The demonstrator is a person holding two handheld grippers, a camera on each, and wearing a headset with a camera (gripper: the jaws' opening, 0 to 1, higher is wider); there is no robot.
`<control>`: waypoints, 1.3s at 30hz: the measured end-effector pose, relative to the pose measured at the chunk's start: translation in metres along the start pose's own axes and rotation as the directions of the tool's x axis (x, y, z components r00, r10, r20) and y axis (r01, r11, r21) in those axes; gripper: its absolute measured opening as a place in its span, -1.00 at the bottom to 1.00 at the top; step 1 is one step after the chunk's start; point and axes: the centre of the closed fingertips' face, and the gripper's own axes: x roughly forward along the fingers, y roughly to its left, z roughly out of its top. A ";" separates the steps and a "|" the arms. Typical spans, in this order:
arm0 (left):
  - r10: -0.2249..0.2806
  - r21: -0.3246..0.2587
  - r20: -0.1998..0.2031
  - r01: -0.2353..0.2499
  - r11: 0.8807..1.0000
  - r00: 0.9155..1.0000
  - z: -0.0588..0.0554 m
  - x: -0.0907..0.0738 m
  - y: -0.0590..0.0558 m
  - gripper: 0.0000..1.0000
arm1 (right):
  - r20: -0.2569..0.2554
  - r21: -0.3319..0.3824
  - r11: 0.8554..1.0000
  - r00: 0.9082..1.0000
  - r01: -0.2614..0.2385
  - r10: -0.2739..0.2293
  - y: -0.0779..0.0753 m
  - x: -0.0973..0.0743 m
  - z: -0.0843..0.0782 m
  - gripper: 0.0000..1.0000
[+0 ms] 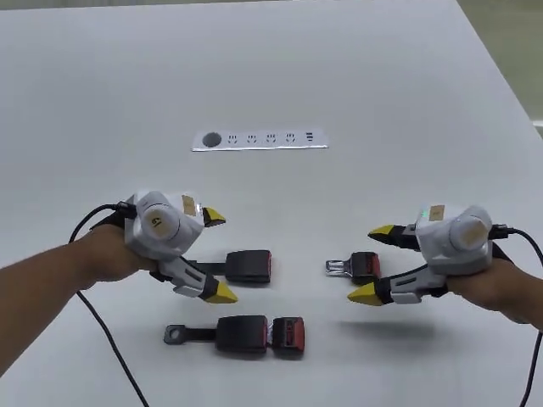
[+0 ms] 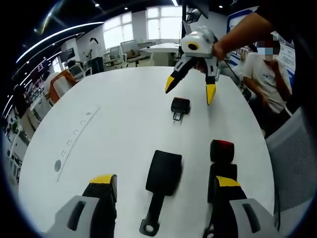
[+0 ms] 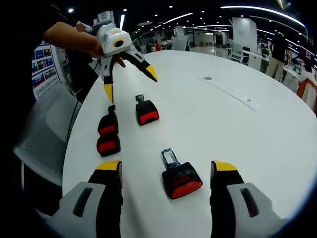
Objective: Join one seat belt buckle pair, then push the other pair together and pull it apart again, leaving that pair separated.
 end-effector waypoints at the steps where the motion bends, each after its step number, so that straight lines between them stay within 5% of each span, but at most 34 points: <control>1: -0.006 0.000 -0.009 0.006 1.000 1.000 -0.002 0.003 0.000 0.63 | -0.004 0.006 1.000 1.000 -0.004 0.004 -0.001 0.001 -0.002 0.41; 15: -0.059 0.007 -0.035 0.059 0.998 0.998 -0.025 0.037 0.005 0.40 | -0.039 -0.009 0.999 0.998 -0.046 0.045 -0.010 0.017 -0.021 0.24; 39: -0.084 0.057 -0.014 0.085 0.995 0.996 -0.024 0.049 -0.003 -0.22 | -0.072 -0.110 0.991 0.995 -0.081 0.073 -0.012 0.020 -0.029 -0.10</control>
